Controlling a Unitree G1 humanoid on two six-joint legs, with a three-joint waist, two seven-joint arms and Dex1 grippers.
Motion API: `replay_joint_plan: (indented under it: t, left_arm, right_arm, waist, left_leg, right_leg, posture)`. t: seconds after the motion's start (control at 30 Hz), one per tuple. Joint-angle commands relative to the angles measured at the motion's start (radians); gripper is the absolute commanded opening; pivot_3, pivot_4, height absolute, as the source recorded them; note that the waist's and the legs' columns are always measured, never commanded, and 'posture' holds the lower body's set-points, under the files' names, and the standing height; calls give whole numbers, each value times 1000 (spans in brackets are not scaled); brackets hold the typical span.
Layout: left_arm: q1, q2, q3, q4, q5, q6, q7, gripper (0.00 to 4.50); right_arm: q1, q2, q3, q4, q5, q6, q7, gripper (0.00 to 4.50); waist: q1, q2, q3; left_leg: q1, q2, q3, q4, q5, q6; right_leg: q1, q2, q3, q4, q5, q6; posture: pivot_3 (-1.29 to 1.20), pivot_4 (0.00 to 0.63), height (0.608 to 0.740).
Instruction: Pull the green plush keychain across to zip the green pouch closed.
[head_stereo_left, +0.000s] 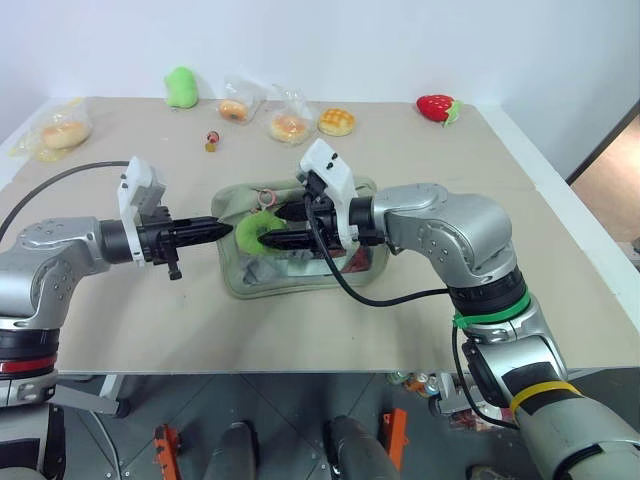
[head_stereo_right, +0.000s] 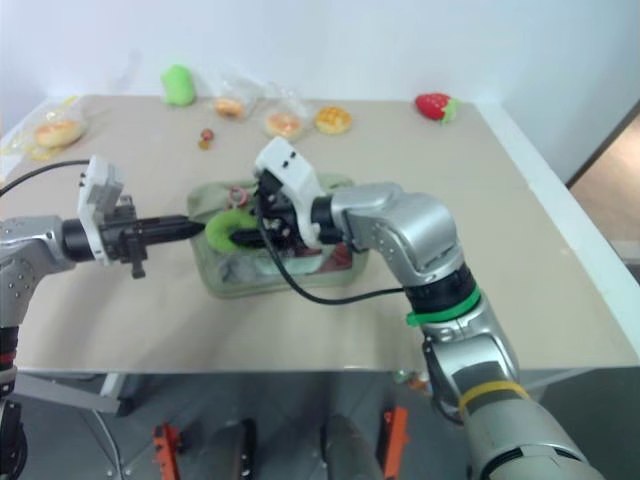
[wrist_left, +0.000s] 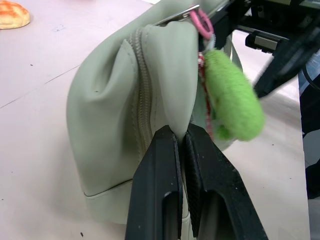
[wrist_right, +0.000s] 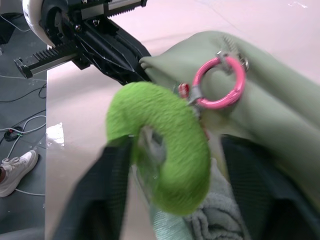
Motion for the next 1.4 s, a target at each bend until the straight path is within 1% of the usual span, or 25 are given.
replay_joint_plan:
  t: [0.03,0.1,0.13,0.17,0.37,0.47,0.53,0.63,0.77,0.9,0.97,1.1,1.17,1.3,1.4]
  left_arm:
    - [-3,0,1,-7,1,-21,-5,0]
    - [-4,0,1,-4,3,-23,-4,0]
    - [-5,0,1,-3,2,-23,-3,0]
    - [-6,-1,0,-2,2,-24,-2,0]
    - [-7,-1,-1,8,5,-30,-3,0]
    - [-3,-1,-4,14,7,-35,-5,0]
    - [-2,-2,-5,16,7,-37,-5,0]
    - [-3,-4,-6,19,8,-39,-5,0]
    - [-4,-8,-8,22,8,-43,-3,0]
    - [-1,-10,-7,19,6,-42,-1,0]
    - [1,-10,-7,17,6,-42,-1,0]
    - [2,-7,-7,17,6,-41,-2,0]
    - [-3,-4,-6,22,5,-40,-5,0]
    - [-16,-2,-10,34,9,-41,-10,0]
    - [-24,-4,-16,41,11,-43,-12,0]
  right_arm:
    - [-31,1,-14,-7,-14,-25,9,1342]
    - [-33,1,-17,-3,-18,-26,13,768]
    - [-34,0,-18,-1,-21,-28,14,323]
    - [-36,-2,-18,3,-24,-29,15,37]
    - [-54,-22,-27,15,-34,-33,30,37]
    - [-138,-101,-89,-2,29,-10,133,37]
    - [-198,-124,-128,19,60,17,151,37]
    - [-244,-139,-155,45,80,37,164,37]
    - [-250,-176,-134,51,44,-19,190,37]
    - [-216,-251,-81,62,-42,-168,256,37]
    - [-199,-305,-55,81,-93,-269,317,37]
    - [-213,-394,-31,209,-205,-471,408,37]
    - [-244,-414,-24,303,-277,-573,405,37]
    - [-312,-433,-25,460,-388,-711,392,37]
    - [-305,-488,-17,501,-468,-842,419,37]
  waist:
    - [0,0,0]
    - [0,0,0]
    - [0,0,0]
    - [0,0,0]
    - [0,0,0]
    - [1,1,1]
    - [1,1,1]
    - [0,0,0]
    - [0,1,1]
    - [1,0,1]
    - [2,0,1]
    - [1,0,1]
    - [1,0,1]
    - [0,1,1]
    - [3,1,1]
  left_leg:
    - [0,0,0,0,0,0]
    - [0,0,0,0,0,0]
    - [0,0,0,0,0,0]
    - [0,0,0,0,0,0]
    - [0,0,0,0,0,0]
    - [-1,0,0,0,0,0]
    - [-1,0,0,0,0,0]
    - [-1,0,0,-2,0,0]
    - [0,1,0,-4,0,0]
    - [-1,0,0,-4,-1,0]
    - [-1,0,0,-5,-1,0]
    - [-1,-1,1,-5,-1,-1]
    - [-1,-1,1,-5,-1,-1]
    - [0,-1,1,-5,-1,-1]
    - [0,-1,1,-6,-1,-1]
  right_leg:
    - [0,0,0,0,0,0]
    - [0,0,0,0,0,0]
    - [0,0,0,0,0,0]
    - [0,0,0,0,0,0]
    - [0,0,0,0,0,0]
    - [-1,0,0,0,0,0]
    - [-1,-1,0,-1,0,0]
    - [-1,0,-1,-1,-1,-1]
    - [-2,0,-1,-1,-1,-2]
    - [-2,-1,-1,-2,-3,-1]
    - [-2,-1,-1,-2,-3,0]
    - [-2,-1,-1,-2,-3,0]
    - [-2,-1,-1,-2,-4,0]
    - [-2,-1,-1,-2,-3,-1]
    - [-2,-2,-1,-2,-4,0]
  posture:
    - [0,150,740]
    - [0,150,740]
    - [0,150,740]
    - [0,150,740]
    - [0,150,740]
    - [0,150,740]
    - [0,150,740]
    - [0,150,740]
    - [0,150,740]
    - [0,150,740]
    - [0,150,740]
    - [0,150,740]
    - [0,150,740]
    - [0,150,740]
    - [0,150,740]
